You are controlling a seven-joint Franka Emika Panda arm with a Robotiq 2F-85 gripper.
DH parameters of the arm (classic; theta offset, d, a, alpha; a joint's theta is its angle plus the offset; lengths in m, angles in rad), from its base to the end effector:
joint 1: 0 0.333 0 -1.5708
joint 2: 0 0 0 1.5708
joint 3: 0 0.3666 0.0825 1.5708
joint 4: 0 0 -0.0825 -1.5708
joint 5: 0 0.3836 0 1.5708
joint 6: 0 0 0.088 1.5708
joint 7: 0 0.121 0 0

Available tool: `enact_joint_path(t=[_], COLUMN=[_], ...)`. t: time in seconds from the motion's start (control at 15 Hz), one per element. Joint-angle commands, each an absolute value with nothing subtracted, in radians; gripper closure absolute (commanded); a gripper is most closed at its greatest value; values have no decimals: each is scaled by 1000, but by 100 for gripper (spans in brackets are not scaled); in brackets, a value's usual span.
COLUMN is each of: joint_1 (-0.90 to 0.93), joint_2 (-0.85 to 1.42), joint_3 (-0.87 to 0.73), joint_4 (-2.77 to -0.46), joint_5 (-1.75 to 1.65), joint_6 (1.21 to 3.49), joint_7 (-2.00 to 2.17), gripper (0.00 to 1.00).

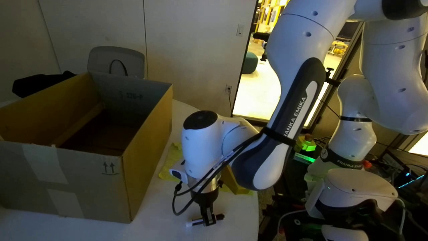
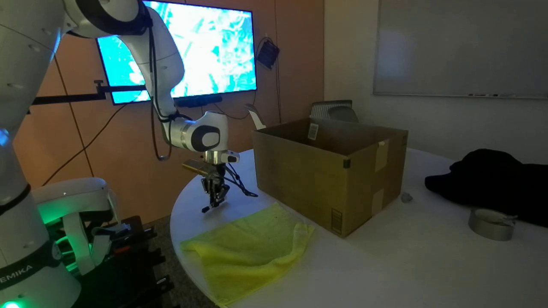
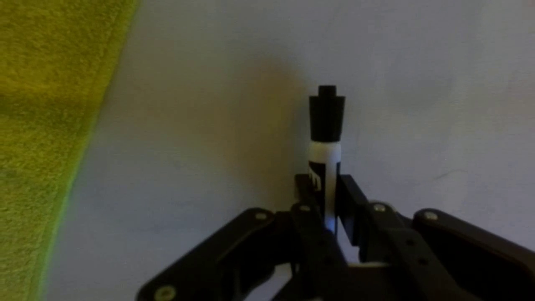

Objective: Put the marker on the towel and wrap it, then put it in the box

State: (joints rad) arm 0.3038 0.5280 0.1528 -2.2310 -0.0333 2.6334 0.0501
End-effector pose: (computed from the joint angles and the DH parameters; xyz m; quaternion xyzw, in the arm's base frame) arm 0.4914 0.2447 0.1553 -0.9758 -0.2083 0.0653 0.0158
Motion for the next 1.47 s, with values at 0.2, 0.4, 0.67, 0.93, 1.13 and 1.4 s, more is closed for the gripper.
enact_joint_path(t=[0.2,0.4,0.67,0.93,1.13,1.4], joint_1=[218,192,155,142,133,121], joint_2=[397,366,368,391,410,436], joint_3=[156,91,18,-47,-84,-96], joint_4=[-2279,-2288,-2287,-2289,-2295,-2295], joint_5=[-33,-61,-77,-105,-120,-103], joint_6=[2568,2555,2530,2510,2500,2473], joint_7=[-9,40,70,164,232,271], gripper=[85,85,85,85,85,85])
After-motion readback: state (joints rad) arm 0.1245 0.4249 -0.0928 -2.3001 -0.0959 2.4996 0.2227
